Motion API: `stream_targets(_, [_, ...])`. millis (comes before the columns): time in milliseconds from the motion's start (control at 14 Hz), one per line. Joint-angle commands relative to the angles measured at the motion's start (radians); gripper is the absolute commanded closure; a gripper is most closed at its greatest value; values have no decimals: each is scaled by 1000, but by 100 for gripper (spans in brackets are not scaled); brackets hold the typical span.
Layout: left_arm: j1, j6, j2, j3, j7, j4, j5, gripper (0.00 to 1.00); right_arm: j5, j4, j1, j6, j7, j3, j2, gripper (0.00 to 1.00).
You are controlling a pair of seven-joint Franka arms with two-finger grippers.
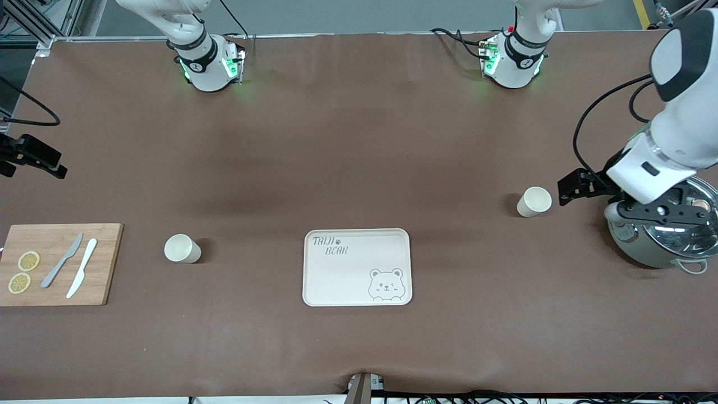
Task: Place white IKEA cup upright on tray with both arms
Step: 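Move the left gripper down to the white cup beside the pot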
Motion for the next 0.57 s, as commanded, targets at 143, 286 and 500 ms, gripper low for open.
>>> stream_targets(143, [19,120,-99,-19,18,-265,1,0,-3,23,-17,-7,-6,7,11,0])
stream_targets(286, [39,252,-158,-18,26,-430,8,0,-5,23,-17,-4,-6,7,13,0])
stream_targets(500, [95,423,-220,-19,108,-646,10,0,-6,23,-17,8,-6,7,19,0])
